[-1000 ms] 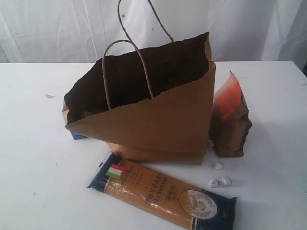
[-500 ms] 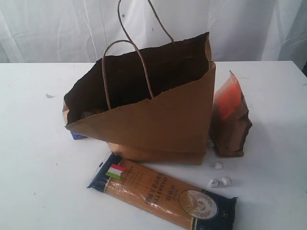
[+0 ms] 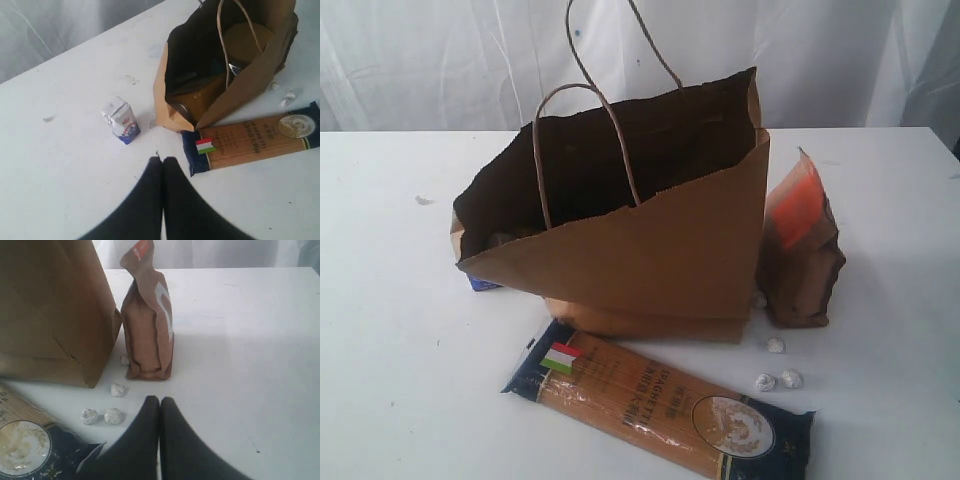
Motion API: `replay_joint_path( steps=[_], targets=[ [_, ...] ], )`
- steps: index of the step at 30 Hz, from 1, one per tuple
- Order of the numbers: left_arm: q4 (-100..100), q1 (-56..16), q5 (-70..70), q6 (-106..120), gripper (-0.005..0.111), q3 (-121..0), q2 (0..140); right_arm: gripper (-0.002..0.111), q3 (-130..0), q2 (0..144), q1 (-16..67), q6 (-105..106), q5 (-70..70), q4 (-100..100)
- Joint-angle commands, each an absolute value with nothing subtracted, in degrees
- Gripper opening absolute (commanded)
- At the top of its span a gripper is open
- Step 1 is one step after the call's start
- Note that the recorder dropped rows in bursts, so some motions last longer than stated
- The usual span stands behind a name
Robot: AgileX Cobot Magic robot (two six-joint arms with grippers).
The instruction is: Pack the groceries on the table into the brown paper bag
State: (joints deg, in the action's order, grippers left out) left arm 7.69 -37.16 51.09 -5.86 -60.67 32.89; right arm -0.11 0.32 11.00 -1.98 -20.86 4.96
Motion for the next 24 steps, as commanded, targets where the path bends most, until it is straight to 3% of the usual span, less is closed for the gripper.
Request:
replay_joint_path(
  steps=[1, 9, 24],
  targets=[
    [7.67, -37.29, 43.88, -13.82, 0.0, -49.34, 24.47, 0.0, 0.0, 0.0, 10.84, -2.22, -20.42, 4.63],
    [5.45, -37.29, 31.47, -22.08, 0.0, -35.23, 14.97, 0.0, 0.0, 0.0, 10.84, -2.22, -20.42, 4.63],
    [9.4, -37.29, 29.65, -20.77, 0.0, -34.27, 14.64, 0.0, 0.0, 0.0, 10.84, -2.22, -20.42, 4.63]
  ],
)
